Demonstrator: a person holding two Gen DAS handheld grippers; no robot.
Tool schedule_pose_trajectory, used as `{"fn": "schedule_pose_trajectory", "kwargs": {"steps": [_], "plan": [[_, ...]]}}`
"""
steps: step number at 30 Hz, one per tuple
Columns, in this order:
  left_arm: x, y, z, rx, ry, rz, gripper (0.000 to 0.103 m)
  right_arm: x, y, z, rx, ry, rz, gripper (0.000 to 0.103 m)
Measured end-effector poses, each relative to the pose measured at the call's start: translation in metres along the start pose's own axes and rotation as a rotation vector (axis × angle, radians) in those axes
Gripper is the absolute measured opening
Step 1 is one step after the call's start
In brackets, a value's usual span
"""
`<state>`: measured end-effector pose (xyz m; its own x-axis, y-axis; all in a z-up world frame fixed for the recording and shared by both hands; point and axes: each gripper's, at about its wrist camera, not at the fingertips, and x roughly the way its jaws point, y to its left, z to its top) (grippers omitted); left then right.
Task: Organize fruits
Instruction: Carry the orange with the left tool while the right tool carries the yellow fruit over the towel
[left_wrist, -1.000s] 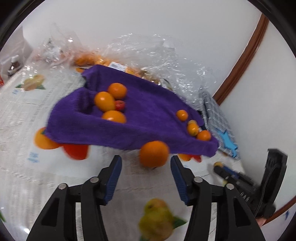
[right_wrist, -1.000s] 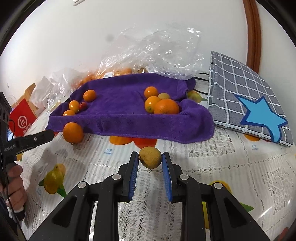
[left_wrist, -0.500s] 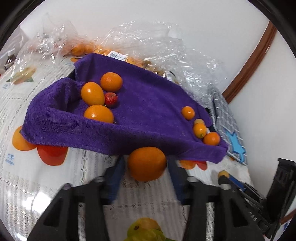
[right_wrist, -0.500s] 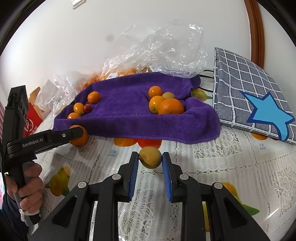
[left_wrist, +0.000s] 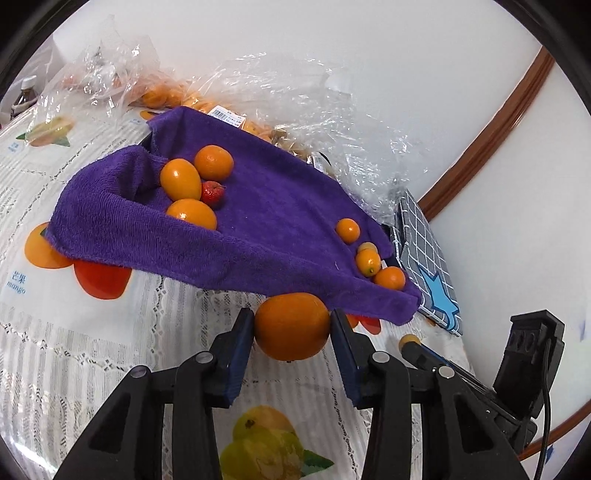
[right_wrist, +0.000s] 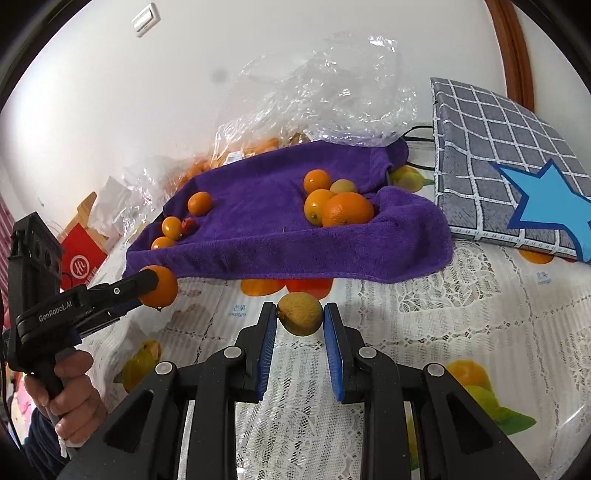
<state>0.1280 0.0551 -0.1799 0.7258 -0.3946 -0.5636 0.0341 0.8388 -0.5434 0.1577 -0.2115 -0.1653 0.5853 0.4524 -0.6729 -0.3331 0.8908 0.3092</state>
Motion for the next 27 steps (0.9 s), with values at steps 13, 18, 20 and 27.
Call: {"fn": "schedule_pose_trajectory", "kwargs": {"steps": [13, 18, 20, 27], "plan": [[-0.002, -0.002, 0.000, 0.005, -0.005, -0.001, 0.040, 0.004, -0.006, 0.000, 0.031, 0.033, 0.072, 0.026], [0.001, -0.001, 0.000, 0.003, 0.003, 0.003, 0.040, 0.008, -0.003, 0.000, 0.019, 0.054, 0.089, 0.026], [0.002, -0.001, 0.001, 0.001, 0.007, 0.003, 0.040, 0.012, -0.007, 0.001, 0.038, 0.077, 0.098, 0.026], [-0.009, 0.007, 0.002, -0.040, -0.023, 0.012, 0.040, 0.015, -0.014, 0.003, 0.086, 0.086, 0.111, 0.026]]}}
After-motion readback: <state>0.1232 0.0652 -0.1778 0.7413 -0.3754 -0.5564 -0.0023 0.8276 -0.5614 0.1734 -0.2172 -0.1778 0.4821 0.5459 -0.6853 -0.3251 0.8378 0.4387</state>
